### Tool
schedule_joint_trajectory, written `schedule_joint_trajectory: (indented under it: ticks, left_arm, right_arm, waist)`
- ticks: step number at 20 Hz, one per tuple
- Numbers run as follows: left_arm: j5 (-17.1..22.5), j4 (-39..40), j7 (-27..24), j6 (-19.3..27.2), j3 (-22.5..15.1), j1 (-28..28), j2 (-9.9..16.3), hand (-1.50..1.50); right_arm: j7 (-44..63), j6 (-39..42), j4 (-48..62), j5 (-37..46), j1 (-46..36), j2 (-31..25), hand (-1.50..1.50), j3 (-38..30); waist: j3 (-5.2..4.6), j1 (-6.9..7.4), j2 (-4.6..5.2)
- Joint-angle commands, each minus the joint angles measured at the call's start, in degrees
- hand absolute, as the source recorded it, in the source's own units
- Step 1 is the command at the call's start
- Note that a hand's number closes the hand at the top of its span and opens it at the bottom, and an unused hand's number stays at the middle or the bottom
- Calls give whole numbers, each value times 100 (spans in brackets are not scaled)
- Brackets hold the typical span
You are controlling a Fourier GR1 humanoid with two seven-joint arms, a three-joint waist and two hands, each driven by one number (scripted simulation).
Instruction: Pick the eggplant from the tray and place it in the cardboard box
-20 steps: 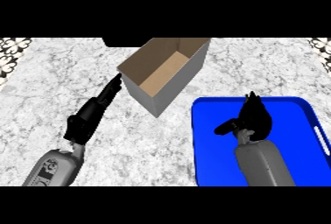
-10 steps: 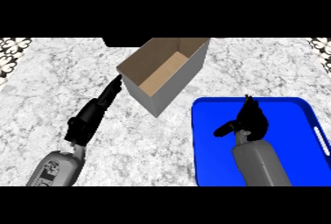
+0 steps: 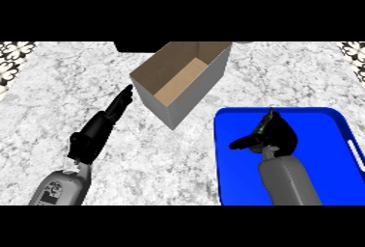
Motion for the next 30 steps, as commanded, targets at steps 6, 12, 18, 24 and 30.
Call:
schedule_joint_trajectory:
  ticks: [6,12,18,24,30]
  left_arm:
    - [-153,167,-184,-212,195,78,-57,0]
    - [-123,122,-102,-299,-199,-155,-252,0]
    - [-242,249,-56,-135,-142,-128,-266,0]
    - [-208,-71,270,-8,18,-87,-249,0]
    - [-116,-88,-8,-130,298,102,-66,0]
  right_arm:
    - [-50,56,417,273,-1,-212,150,-37]
    - [-3600,1554,-278,138,-756,-90,150,2734]
    - [-6324,1424,-1138,21,-957,-976,150,3842]
    - [-7986,980,-2325,-744,-776,-2244,150,2988]
    - [-8735,1948,-3786,-2215,-232,-3205,150,1860]
  waist:
    - [31,-17,54]
    - [33,879,68]
    - [50,266,55]
    - [40,-56,28]
    - [32,-121,20]
